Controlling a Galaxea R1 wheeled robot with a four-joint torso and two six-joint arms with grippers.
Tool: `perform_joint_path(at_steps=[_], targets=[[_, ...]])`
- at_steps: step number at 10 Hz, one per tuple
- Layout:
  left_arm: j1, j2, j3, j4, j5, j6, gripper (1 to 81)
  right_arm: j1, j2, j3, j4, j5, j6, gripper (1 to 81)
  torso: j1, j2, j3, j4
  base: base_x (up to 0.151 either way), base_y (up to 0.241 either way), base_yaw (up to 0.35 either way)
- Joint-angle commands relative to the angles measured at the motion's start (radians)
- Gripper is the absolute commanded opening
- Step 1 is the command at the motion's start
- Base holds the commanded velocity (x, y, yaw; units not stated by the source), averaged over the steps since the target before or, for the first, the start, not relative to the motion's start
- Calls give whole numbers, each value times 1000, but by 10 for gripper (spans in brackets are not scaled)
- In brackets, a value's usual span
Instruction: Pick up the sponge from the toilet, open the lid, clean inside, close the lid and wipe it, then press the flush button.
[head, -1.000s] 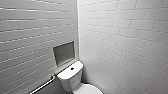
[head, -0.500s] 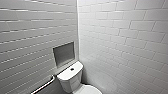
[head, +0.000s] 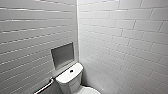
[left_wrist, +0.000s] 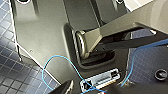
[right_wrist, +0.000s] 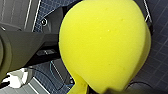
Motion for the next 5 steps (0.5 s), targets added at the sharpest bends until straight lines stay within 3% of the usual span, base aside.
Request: perform_joint_path(at_steps=[1,5], targets=[[-27,-8,15,2,55,9,811,20,-16,12,2,-56,-3,10,0,0,0,0,94,0,0],[-27,-7,19,2,55,9,811,17,-18,3,1,-56,-4,10,0,0,0,0,105,0,0]])
